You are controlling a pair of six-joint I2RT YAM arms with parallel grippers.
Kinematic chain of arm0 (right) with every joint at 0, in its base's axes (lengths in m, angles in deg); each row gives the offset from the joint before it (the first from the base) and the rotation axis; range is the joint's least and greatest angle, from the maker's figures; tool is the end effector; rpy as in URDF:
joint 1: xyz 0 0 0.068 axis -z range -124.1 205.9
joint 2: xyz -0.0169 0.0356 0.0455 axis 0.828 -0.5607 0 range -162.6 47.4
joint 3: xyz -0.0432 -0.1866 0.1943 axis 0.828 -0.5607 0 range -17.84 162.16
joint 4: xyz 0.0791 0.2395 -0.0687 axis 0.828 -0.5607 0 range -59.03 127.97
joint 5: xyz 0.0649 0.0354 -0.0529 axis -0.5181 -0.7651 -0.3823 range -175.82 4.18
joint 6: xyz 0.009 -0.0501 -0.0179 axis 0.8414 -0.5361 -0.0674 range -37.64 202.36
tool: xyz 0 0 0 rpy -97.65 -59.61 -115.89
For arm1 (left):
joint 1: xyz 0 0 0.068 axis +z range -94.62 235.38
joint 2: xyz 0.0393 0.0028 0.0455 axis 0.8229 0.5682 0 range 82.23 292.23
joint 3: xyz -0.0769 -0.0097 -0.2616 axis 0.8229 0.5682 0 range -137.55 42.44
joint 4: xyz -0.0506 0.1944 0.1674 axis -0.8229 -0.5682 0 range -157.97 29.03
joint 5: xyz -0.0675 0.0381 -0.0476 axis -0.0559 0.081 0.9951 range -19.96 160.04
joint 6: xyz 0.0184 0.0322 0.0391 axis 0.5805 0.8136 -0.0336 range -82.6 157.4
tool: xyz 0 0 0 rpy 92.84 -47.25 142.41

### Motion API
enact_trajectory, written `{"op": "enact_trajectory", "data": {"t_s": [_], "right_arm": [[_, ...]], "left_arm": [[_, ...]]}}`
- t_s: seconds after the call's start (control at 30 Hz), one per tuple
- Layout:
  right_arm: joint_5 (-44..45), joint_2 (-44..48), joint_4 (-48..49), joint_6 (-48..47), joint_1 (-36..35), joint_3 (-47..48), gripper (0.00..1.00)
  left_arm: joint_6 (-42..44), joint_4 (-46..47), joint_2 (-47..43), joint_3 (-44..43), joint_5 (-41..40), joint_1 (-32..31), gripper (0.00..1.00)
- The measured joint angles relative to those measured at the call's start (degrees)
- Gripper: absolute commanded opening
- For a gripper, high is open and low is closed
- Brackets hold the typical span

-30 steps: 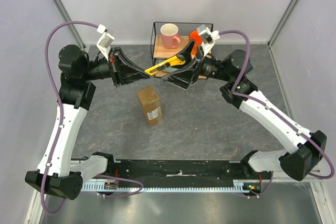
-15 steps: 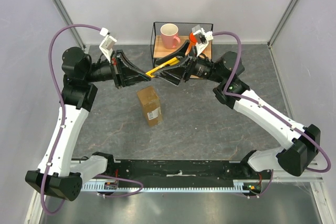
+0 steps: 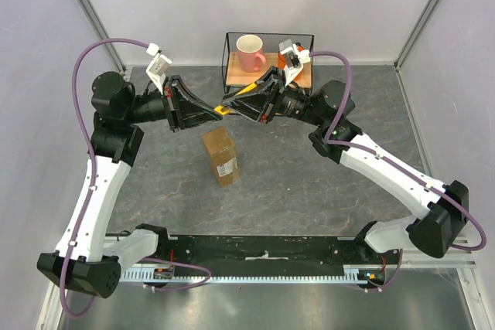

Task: Unpack the express box
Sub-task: Pick up the knife from the center of the board.

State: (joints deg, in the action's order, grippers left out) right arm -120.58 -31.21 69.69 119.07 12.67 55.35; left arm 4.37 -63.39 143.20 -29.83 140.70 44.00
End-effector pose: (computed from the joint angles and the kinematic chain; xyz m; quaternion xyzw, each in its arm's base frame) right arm 0.2119 0.2271 0.4546 -0.2820 0.4883 0.6415 0.5201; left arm 0.1946 -0.0733 0.4645 0.3319 0.6036 -0.5824 0.4318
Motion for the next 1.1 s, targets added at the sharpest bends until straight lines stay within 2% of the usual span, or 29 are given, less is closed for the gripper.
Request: {"op": "enact_trajectory", "data": {"t_s": [0.07,0.13,0.17,0.23,0.3,0.5,0.67,0.87,1.1], "right_arm": [[0.28,0.07,0.72,0.15,-0.39,-0.35,0.02],[0.50,0.24,0.72,0.13,-0.46,-0.72,0.00],[0.72,0.37,0.57,-0.07,-0.48,-0.87,0.00],[1.22,0.94,-0.13,-0.59,-0.74,-1.60,0.00],[1.84,1.86,-2.16,-2.21,-0.94,-2.12,0.00],[6.91,8.39,-16.02,-11.04,-1.18,-4.61,0.00],[14.43,17.05,-26.93,-19.32,-1.18,-5.38,0.00],[19.58,22.91,-32.70,-24.30,-1.18,-5.73,0.00],[21.40,23.06,-36.26,-25.81,-1.18,-7.93,0.00]], "left_arm": [[0.00,-0.02,-0.02,0.24,-0.02,0.09,0.03],[0.39,-0.61,-0.07,0.26,-0.04,0.11,0.10],[0.85,-1.29,-0.07,0.20,-0.04,0.11,0.19],[2.93,-4.09,-0.04,-0.37,-0.11,0.04,0.66],[6.16,-8.41,0.13,-1.57,-0.46,-0.02,0.97],[22.10,-25.75,1.01,-8.59,-5.38,-0.09,0.99],[37.07,-37.46,0.85,-8.76,-13.92,-1.07,0.99],[49.20,-43.12,0.04,-2.10,-27.69,-8.41,0.99],[54.29,-43.95,0.81,-0.35,-38.01,-14.10,0.99]]}}
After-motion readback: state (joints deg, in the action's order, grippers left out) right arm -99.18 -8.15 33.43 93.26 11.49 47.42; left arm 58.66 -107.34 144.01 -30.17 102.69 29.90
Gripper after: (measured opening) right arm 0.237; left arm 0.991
